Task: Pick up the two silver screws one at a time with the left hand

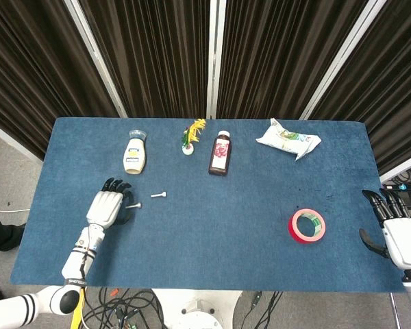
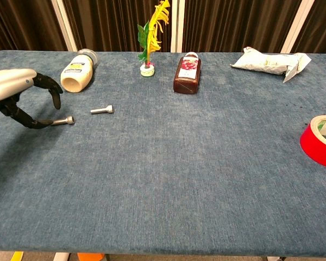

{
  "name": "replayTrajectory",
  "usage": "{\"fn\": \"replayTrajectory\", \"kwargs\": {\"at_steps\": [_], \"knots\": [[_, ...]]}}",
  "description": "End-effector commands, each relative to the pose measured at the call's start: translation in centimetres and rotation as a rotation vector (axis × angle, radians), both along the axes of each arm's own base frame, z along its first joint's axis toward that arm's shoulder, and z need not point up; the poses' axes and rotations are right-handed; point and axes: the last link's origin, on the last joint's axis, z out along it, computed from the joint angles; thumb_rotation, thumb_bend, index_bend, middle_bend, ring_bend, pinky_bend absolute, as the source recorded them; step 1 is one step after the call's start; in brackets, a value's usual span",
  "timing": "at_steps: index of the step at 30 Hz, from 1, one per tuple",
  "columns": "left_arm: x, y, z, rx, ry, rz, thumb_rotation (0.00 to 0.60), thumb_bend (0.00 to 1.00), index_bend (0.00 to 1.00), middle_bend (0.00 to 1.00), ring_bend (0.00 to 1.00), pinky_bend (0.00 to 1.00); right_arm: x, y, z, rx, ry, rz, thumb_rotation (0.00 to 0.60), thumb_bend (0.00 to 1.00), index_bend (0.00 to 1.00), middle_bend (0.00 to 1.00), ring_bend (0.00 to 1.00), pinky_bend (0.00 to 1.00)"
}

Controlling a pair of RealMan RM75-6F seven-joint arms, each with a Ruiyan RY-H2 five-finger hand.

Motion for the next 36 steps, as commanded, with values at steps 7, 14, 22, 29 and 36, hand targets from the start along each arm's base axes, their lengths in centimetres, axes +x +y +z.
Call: {"fn": "replayTrajectory", "kwargs": {"at_steps": [7,14,22,29,36], "knots": [[-0.8,0.0,-2.0,0.022,0.026,0.036,0.6,0.35,0.47,0.2,0.09,0.03,-0.2,0.3,0.1,-0.005,0.0,-0.008,0.6,0.28,0.06,0.12,0.0,0.04],[-0.7,0.5,-2.7,0.036,0.044,0.042,0.6,0.37,0.48,0.2,0.06,0.02,-0.4,0.4,0.2,-0.003,-0.004,-0.015,0.6,0.28,0.06,0.13,0.0,0.04],[-1.2,0.7,-2.8,0.053,0.066,0.048,0.6,0.37,0.48,0.2,0.06,0.02,-0.6,0.3,0.2,0.001,-0.003,-0.021,0.6,0.28,0.06,0.13,0.0,0.04],[-1.4,0.7,-2.9,0.05,0.057,0.058,0.6,0.37,0.5,0.2,0.06,0.02,-0.6,0.3,0.2,0.003,-0.006,-0.024,0.6,0.28,0.06,0.13,0.0,0.04],[-1.4,1.1,-2.7,0.059,0.06,0.056,0.6,0.41,0.55,0.2,0.06,0.02,-0.6,0.4,0.3,-0.003,-0.005,-0.025,0.6,0.28,0.06,0.14,0.0,0.04]]}}
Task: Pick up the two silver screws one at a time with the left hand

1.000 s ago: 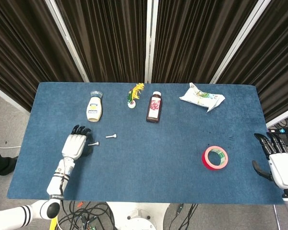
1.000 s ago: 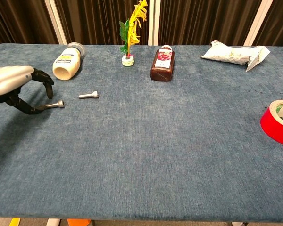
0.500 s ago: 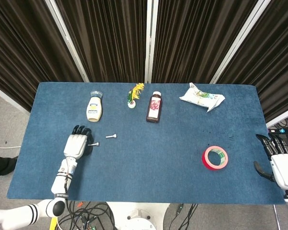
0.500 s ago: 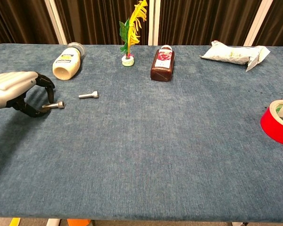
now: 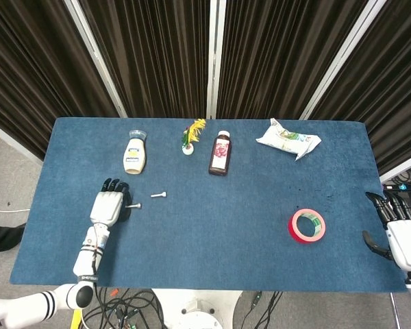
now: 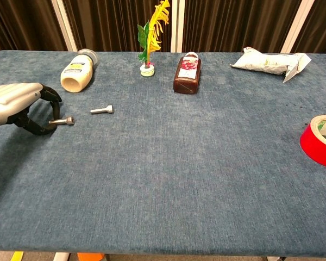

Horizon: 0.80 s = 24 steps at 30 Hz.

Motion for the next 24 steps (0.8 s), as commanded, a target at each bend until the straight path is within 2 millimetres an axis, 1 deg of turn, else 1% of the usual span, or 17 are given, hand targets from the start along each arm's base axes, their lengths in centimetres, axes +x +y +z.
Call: {"fn": "replayTrajectory", "kwargs": {"at_steps": [1,10,12,15,19,24], "knots": [[0.0,0.2,0.4,0.004,0.005,-0.005,0.6,0.41,0.55,0.2,0.06,0.02,0.0,0.0,0.0,-0.002,0.0,0.0,0.6,0.28,0.06,0.14,0.0,0.04],[-0.4,1.5,4.1,0.031,0.109,-0.072,0.6,0.42,0.55,0.2,0.06,0.02,-0.3,0.4,0.1,-0.01,-0.01,-0.006,0.6,0.27,0.06,0.14,0.0,0.04],[-0.3,1.9,4.6,0.027,0.143,-0.09,0.6,0.42,0.55,0.2,0.06,0.02,-0.4,0.5,0.1,-0.01,-0.012,-0.009,0.6,0.28,0.06,0.14,0.0,0.04],[-0.2,2.5,5.0,0.01,0.211,-0.12,0.6,0.42,0.55,0.2,0.06,0.02,-0.4,0.5,0.1,-0.009,-0.012,-0.009,0.6,0.28,0.06,0.14,0.0,0.04],[-0.3,3.3,5.6,-0.016,0.345,-0.173,0.6,0.43,0.55,0.2,0.06,0.02,-0.4,0.7,0.2,-0.012,-0.012,-0.008,0.6,0.27,0.06,0.14,0.0,0.04],[-0.3,3.6,5.9,-0.046,0.503,-0.229,0.6,0.43,0.55,0.2,0.06,0.01,-0.6,0.8,0.2,-0.013,-0.015,-0.017,0.6,0.27,0.06,0.14,0.0,0.04]]}}
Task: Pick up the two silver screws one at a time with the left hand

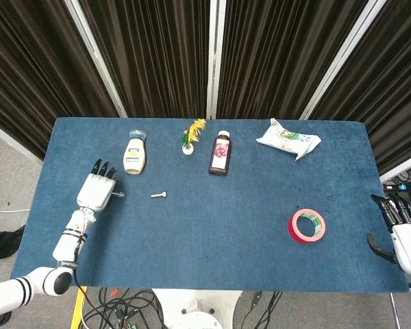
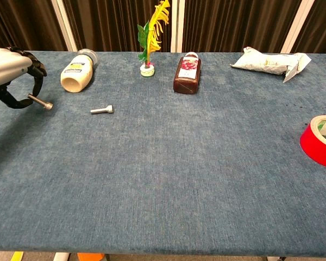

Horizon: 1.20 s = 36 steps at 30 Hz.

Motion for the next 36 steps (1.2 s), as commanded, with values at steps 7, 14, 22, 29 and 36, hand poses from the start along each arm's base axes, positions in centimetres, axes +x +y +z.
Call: {"fn": "replayTrajectory", "kwargs": {"at_steps": [7,14,22,29,36], "knots": [[0.5,0.5,0.6,-0.026,0.248,-0.083,0.6,0.44,0.55,0.2,0.06,0.01,-0.2,0.1,0.0,-0.002,-0.001,-0.008,0.6,0.27,0.06,0.14,0.0,0.04],[1.4,0.7,0.1,-0.031,0.363,-0.124,0.6,0.44,0.55,0.2,0.06,0.01,-0.2,0.1,0.0,0.001,-0.002,-0.01,0.6,0.27,0.06,0.14,0.0,0.04],[1.3,0.6,-0.7,-0.049,0.423,-0.12,0.6,0.44,0.54,0.2,0.05,0.01,-0.4,0.2,0.0,0.0,-0.004,-0.018,0.6,0.27,0.06,0.14,0.0,0.04],[1.2,0.4,-1.0,-0.058,0.417,-0.107,0.6,0.43,0.49,0.19,0.05,0.01,-0.4,0.2,0.0,-0.001,-0.003,-0.019,0.6,0.27,0.06,0.14,0.0,0.04],[1.5,0.1,-0.8,-0.054,0.408,-0.094,0.6,0.41,0.38,0.18,0.04,0.01,-0.5,0.1,-0.1,0.003,-0.007,-0.021,0.6,0.27,0.06,0.15,0.0,0.04]]}}
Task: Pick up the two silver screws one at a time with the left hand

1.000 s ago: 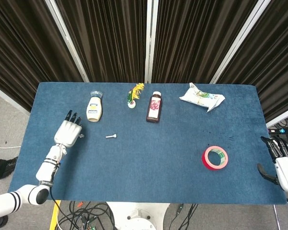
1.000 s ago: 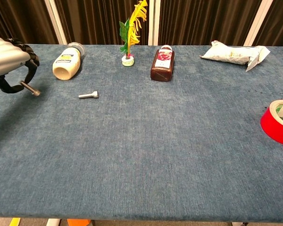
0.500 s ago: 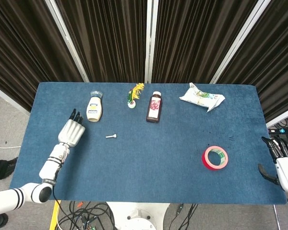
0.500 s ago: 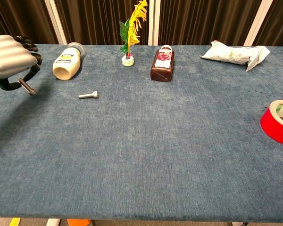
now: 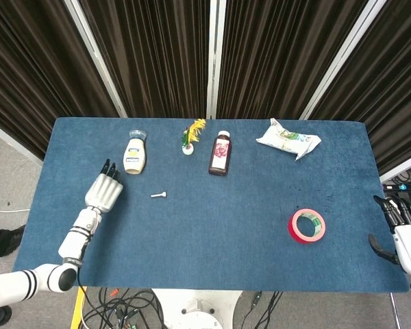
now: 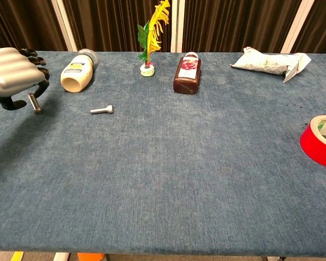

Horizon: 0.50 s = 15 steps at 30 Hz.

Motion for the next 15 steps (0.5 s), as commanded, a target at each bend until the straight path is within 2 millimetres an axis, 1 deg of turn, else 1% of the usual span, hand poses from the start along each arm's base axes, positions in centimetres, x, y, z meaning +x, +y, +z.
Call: {"fn": "replayTrajectory", "kwargs": {"at_steps": [1,3,6,9,10,13,15], "knots": [[0.2,-0.1,0.1,0.004,-0.007,0.008,0.6,0.4,0.37,0.18,0.04,0.01,0.0,0.0,0.0,0.003,-0.002,-0.001,0.6,0.27,0.06,0.15,0.0,0.04],[0.3,-0.2,0.2,0.007,-0.023,0.011,0.6,0.39,0.33,0.18,0.03,0.01,0.0,0.0,0.0,0.001,-0.002,-0.001,0.6,0.27,0.06,0.15,0.0,0.04],[1.1,-0.3,0.8,0.032,-0.1,0.012,0.6,0.38,0.29,0.17,0.03,0.01,0.0,-0.1,0.1,-0.002,0.002,0.0,0.6,0.28,0.06,0.15,0.0,0.04],[2.5,-0.6,1.5,0.051,-0.285,0.031,0.6,0.36,0.28,0.17,0.03,0.01,0.1,-0.1,0.1,-0.002,0.005,0.002,0.6,0.27,0.06,0.15,0.0,0.04],[3.0,-0.7,1.6,0.046,-0.382,0.057,0.6,0.36,0.28,0.17,0.03,0.02,0.1,-0.1,0.1,0.0,0.006,0.004,0.6,0.27,0.06,0.15,0.0,0.04],[4.1,-0.8,1.2,0.022,-0.601,0.111,0.6,0.35,0.31,0.18,0.04,0.03,0.2,-0.1,0.1,0.004,0.01,0.008,0.6,0.27,0.06,0.15,0.0,0.04],[4.7,-0.8,0.6,0.008,-0.676,0.113,0.6,0.33,0.33,0.21,0.09,0.08,0.2,0.0,0.1,0.003,0.011,0.006,0.6,0.27,0.06,0.15,0.0,0.04]]}}
